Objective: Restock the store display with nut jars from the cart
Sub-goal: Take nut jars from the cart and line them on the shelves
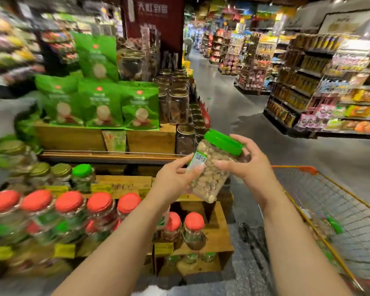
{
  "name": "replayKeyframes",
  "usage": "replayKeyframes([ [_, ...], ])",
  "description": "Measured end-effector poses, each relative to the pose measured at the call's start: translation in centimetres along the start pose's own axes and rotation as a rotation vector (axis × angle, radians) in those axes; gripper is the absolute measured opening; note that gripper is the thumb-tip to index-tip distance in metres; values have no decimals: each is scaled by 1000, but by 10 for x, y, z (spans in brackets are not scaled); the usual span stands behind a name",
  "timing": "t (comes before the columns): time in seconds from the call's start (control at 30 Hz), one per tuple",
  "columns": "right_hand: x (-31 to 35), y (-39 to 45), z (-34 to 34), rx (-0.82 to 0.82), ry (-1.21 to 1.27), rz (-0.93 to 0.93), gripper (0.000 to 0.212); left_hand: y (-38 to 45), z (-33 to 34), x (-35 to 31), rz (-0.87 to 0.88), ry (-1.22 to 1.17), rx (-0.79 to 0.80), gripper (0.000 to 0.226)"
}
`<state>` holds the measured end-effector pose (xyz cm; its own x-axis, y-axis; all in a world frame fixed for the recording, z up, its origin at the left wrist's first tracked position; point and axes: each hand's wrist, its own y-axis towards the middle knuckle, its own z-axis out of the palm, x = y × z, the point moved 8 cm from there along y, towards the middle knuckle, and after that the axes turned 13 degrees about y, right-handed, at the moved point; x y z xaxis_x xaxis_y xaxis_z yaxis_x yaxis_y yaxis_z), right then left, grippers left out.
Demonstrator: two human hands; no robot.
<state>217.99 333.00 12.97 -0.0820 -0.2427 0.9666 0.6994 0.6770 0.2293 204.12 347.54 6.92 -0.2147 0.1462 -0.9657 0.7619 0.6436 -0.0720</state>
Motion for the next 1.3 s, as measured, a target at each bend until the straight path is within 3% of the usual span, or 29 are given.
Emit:
replayKeyframes([
  [0.17, -24, 7, 93, 66, 73, 58, 106, -15, -85, 23, 68, -5, -35, 63],
  [0.37, -53, 22, 223, 140, -14, 44, 86, -25, -209, 54, 57, 69, -110, 65],
  [0.63, -76, 32, 341, 140, 14, 44, 93, -25, -330, 82, 80, 139, -170, 75],
  [0.83, -95, 54, 387, 156, 45, 147, 101, 0, -381, 97, 98, 149, -216, 69],
  [0.93, -109, 76, 397, 190, 26, 209, 107, 21, -385, 101, 108, 152, -174, 52],
  [1.03, -125, 107, 405, 239, 18, 230, 109, 51, -395, 99, 131, 212, -190, 78],
  [1.2, -152, 170, 416, 270, 23, 237, 112, 105, -410, 91, 145, 263, -205, 72],
  [1.3, -164, 203, 427, 312, -13, 231, 97, 142, -423, 100, 87, 246, -210, 84],
])
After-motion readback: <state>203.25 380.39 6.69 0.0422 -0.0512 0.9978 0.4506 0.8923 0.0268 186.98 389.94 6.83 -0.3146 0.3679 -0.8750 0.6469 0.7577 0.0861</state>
